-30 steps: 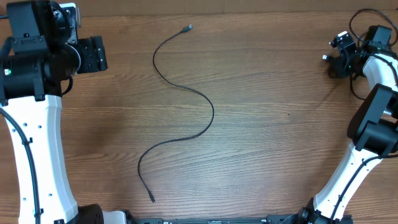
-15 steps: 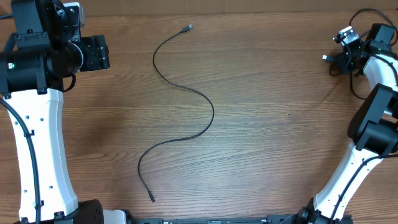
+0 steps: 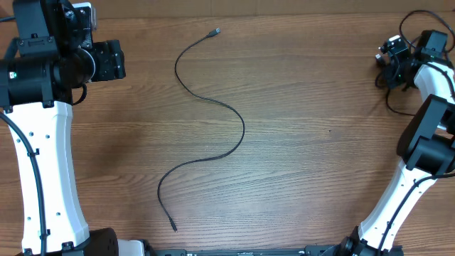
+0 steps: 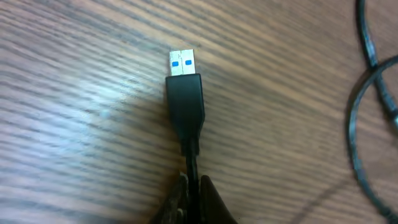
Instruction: Untangle cables
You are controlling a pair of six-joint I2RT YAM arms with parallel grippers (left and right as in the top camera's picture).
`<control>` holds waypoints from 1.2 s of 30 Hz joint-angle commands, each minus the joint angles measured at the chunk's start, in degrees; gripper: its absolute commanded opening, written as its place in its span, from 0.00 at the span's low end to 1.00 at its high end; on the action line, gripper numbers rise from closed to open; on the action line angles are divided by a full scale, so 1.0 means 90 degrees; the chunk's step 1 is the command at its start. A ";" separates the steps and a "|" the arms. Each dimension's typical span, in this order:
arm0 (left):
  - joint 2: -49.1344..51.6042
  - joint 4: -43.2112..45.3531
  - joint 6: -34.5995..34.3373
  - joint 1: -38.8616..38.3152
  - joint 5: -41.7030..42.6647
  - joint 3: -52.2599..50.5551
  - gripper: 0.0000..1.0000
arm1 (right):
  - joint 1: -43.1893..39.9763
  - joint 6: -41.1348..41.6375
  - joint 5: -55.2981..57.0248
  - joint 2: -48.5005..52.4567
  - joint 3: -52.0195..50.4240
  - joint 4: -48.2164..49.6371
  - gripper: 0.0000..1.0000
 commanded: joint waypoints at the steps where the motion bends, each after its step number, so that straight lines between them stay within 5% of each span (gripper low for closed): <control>1: 0.0027 0.0024 0.0100 0.0027 0.0092 0.0007 0.76 | 0.0321 0.1052 0.0087 -0.0304 -0.0100 -0.0199 0.04; 9: 0.0027 -0.0053 0.0104 0.0029 0.0090 0.0007 0.76 | 0.0430 0.3067 0.0418 -0.1569 0.0865 -0.0262 0.04; 18: 0.0027 -0.0073 0.0121 0.0029 0.0092 0.0007 0.76 | 0.0287 0.3031 0.0415 -0.1768 0.2691 -0.0318 0.04; 25: 0.0027 -0.0073 0.0119 0.0029 0.0092 0.0007 0.75 | -0.0189 0.3439 -0.0068 -0.1753 0.3079 0.0075 0.03; 36: 0.0027 -0.0058 0.0240 0.0029 0.0087 0.0007 0.76 | -0.1491 0.5304 -0.0226 -0.1605 0.3036 -0.2477 0.04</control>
